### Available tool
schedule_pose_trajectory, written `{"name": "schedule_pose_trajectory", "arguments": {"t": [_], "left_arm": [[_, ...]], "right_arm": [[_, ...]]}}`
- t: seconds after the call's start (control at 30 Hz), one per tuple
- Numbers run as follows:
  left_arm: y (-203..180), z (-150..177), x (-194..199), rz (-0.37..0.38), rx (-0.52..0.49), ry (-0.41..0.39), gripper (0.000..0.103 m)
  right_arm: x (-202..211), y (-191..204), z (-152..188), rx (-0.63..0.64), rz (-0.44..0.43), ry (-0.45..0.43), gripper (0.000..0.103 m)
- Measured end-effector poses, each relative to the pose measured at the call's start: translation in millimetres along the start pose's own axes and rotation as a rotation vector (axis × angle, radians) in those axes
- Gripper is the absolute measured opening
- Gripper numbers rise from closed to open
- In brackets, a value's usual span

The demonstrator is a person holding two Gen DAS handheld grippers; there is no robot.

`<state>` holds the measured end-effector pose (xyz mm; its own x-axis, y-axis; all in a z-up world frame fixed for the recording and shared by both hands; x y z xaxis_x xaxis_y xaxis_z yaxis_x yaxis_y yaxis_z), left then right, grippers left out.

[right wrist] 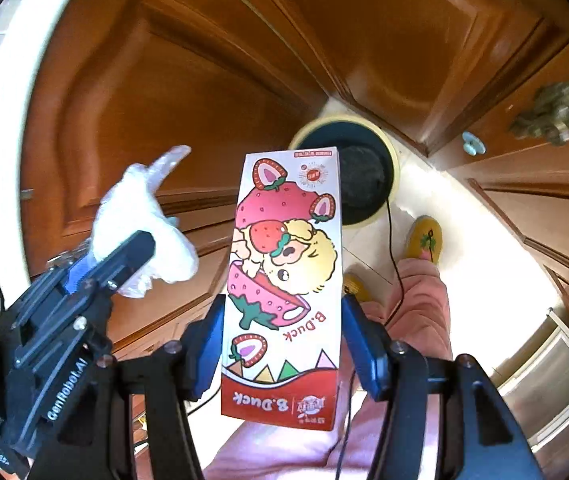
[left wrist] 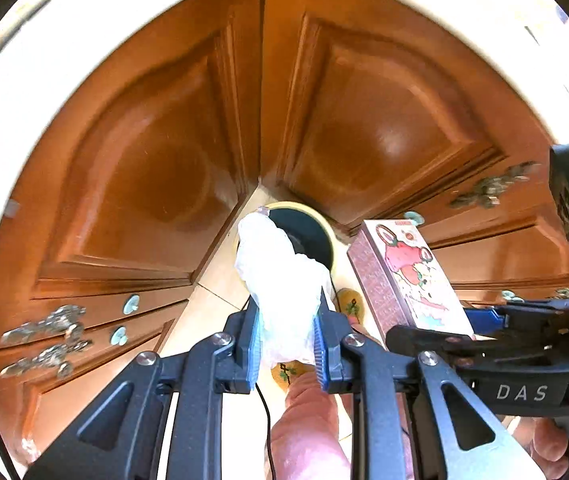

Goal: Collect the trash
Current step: 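Carry the bag and carton with both tools down over the floor bin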

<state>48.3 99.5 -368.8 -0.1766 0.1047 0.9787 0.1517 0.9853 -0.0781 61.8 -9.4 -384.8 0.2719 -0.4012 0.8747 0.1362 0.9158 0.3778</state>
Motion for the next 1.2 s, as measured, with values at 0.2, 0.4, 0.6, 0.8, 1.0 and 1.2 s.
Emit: {"name": "schedule_pose_trajectory", "arguments": {"t": [0.2, 0.4, 0.6, 0.8, 1.0, 1.2], "left_arm": [[-10.2, 6.7, 51.4, -0.001, -0.024, -0.023, 0.019], [-21.4, 14.6, 85.3, -0.009, -0.033, -0.032, 0.019], [-20.4, 24.0, 69.1, -0.02, -0.031, 0.022, 0.019], [-22.2, 27.7, 54.9, -0.004, -0.043, 0.051, 0.019], [-27.6, 24.7, 73.6, 0.009, -0.078, 0.034, 0.019], [-27.3, 26.9, 98.5, 0.003, -0.111, 0.017, 0.019]], "right_arm": [[41.5, 17.7, 18.1, 0.038, -0.03, -0.023, 0.056], [56.3, 26.6, 34.9, 0.056, -0.06, -0.026, 0.056], [47.7, 22.0, 36.8, 0.035, -0.067, 0.003, 0.056], [41.9, 17.0, 40.9, 0.014, -0.061, 0.019, 0.056], [57.2, 19.4, 46.5, 0.015, -0.077, 0.002, 0.056], [79.7, 23.0, 51.9, 0.017, -0.105, -0.029, 0.056]]}}
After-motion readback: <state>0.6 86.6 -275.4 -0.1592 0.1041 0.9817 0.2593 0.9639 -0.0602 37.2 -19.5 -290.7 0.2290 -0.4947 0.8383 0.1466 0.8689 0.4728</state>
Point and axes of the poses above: each gripper's, at about its wrist camera, not at the fingertips, and x roughly against the way its jaws point, y to its left, z to its underside, the point moved 3 cm from there along -x, roughly the way its jaws point, and after that the axes turned 7 degrees about -x, right-handed, at the moved point
